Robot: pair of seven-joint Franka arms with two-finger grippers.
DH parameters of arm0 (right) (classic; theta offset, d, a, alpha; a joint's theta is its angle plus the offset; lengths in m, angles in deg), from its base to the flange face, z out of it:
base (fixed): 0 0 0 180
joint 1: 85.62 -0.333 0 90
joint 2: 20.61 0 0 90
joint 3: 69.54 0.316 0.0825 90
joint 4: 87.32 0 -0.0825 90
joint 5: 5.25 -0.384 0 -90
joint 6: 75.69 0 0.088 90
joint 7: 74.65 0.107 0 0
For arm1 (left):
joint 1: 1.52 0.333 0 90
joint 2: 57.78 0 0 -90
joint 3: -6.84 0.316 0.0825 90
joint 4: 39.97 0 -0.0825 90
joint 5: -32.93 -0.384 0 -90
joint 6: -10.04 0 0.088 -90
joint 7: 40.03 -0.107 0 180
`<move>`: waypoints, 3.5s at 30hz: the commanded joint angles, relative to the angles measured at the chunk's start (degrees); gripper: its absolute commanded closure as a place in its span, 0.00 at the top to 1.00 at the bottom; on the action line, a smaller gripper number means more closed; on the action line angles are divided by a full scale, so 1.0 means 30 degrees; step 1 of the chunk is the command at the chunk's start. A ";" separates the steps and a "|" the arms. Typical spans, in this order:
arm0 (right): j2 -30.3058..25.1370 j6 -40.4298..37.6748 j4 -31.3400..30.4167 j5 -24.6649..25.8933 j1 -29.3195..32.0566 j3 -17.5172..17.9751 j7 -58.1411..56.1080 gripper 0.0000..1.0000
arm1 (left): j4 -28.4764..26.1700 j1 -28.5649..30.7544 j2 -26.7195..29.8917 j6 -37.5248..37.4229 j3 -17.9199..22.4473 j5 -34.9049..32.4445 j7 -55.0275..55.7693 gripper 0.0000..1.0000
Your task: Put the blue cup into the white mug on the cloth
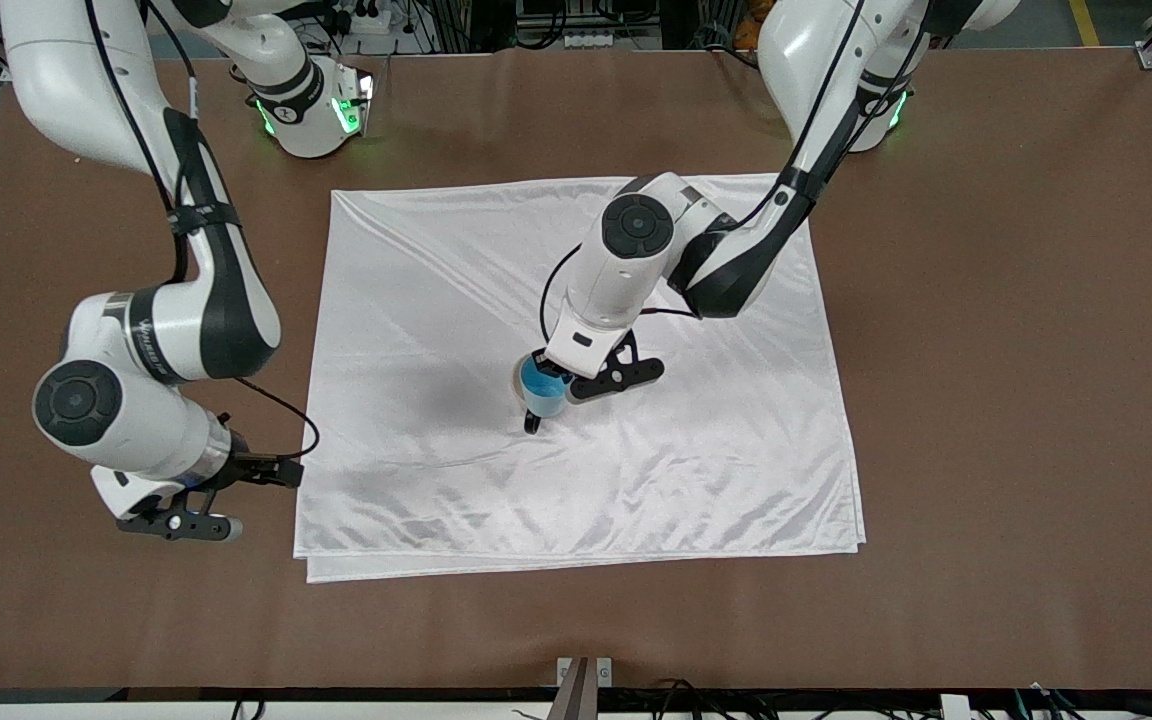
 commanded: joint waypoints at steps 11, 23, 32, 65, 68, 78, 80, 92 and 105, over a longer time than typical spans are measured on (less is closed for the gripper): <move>-0.4430 -0.2765 -0.2409 -0.0042 0.1322 0.1444 -0.0630 1.00 | 0.0340 -0.1075 -0.0562 0.0221 0.0277 -0.0943 0.1541 0.00; -0.7507 -0.3704 -0.4018 -0.0042 0.2493 0.2849 -0.0367 1.00 | 0.0047 -0.1133 -0.0825 0.0221 0.0277 -0.1675 0.1806 0.00; -0.9060 -0.4903 -0.4460 -0.0012 0.3662 0.3960 -0.0425 1.00 | 0.0017 -0.1192 -0.0855 0.0162 0.0277 -0.1676 0.2509 0.00; -1.1259 -0.8860 -0.3435 -0.0071 0.5014 0.2821 -0.3794 1.00 | 0.0193 -0.0987 0.2366 -0.0860 0.3147 -0.2554 0.2334 1.00; -1.1259 -0.8860 -0.3406 -0.0071 0.4984 0.2734 -0.3823 1.00 | 0.0193 -0.0637 0.3010 -0.1652 0.3177 -0.2584 0.1896 1.00; -1.1288 -0.8625 -0.3405 -0.0071 0.4662 0.3142 -0.3794 1.00 | 0.0193 0.0681 0.4828 -0.4111 0.3118 -0.2584 -0.0444 1.00; -1.1259 -0.8654 -0.3405 -0.0042 0.4662 0.3377 -0.3794 1.00 | 0.0223 0.0974 0.5033 -0.4640 0.3118 -0.2497 -0.1236 1.00; -1.1317 -0.9152 -0.3200 -0.0012 0.4867 0.3290 -0.3970 1.00 | 0.0135 0.3582 0.6732 -0.7658 0.3031 -0.2350 -0.5953 1.00; -1.1435 -0.9416 -0.3317 -0.0100 0.4955 0.2470 -0.5054 1.00 | 0.0076 0.4609 0.6938 -0.9183 0.3060 -0.2320 -0.8828 1.00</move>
